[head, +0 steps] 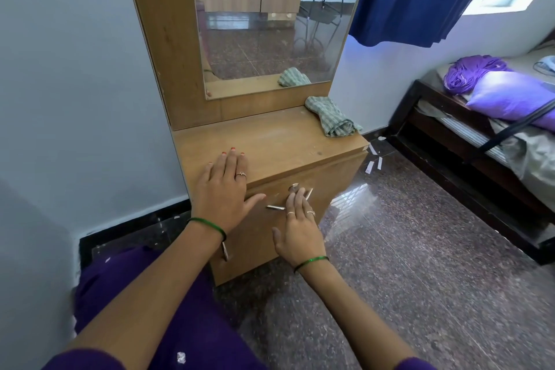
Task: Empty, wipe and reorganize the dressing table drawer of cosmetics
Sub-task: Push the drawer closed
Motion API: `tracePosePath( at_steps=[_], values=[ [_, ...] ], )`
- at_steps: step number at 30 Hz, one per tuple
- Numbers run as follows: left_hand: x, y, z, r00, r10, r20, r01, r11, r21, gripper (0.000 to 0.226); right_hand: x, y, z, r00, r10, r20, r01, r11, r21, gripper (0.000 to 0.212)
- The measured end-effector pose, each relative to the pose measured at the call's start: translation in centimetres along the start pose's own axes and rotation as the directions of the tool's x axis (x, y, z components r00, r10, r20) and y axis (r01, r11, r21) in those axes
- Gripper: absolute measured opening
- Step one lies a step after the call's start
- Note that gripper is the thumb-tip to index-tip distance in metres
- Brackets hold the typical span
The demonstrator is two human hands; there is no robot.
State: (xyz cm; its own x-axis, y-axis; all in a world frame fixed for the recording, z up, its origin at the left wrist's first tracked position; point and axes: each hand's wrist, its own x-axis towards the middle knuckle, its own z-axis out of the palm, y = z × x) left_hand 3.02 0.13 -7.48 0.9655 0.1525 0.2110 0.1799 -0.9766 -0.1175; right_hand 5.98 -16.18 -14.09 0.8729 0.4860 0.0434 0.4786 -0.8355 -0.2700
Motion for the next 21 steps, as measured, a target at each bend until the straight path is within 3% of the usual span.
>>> tracePosePath(
  at_steps=[12, 18, 21],
  values=[
    [1.4, 0.3, -1.8, 0.999, -0.027, 0.026, 0.026, 0.998, 0.055, 0.077, 1.7, -0.3, -0.5, 0.996, 0.033, 0.087, -0.032, 0.999, -0.011, 0.081],
    [0.6, -0.8, -2.7, 0.983, 0.073, 0.169, -0.086, 0.994, 0.072, 0.08, 1.9, 0.5, -1.9, 0.971, -0.005, 0.238, 0.009, 1.0, -0.02, 0.08],
    [-0.8, -2.0, -3.9, 0.978, 0.02, 0.207, -0.033, 0.998, 0.06, 0.089, 1.2, 0.9, -3.8, 0.969, -0.051, 0.241, 0.032, 0.996, 0.082, 0.073]
  ],
)
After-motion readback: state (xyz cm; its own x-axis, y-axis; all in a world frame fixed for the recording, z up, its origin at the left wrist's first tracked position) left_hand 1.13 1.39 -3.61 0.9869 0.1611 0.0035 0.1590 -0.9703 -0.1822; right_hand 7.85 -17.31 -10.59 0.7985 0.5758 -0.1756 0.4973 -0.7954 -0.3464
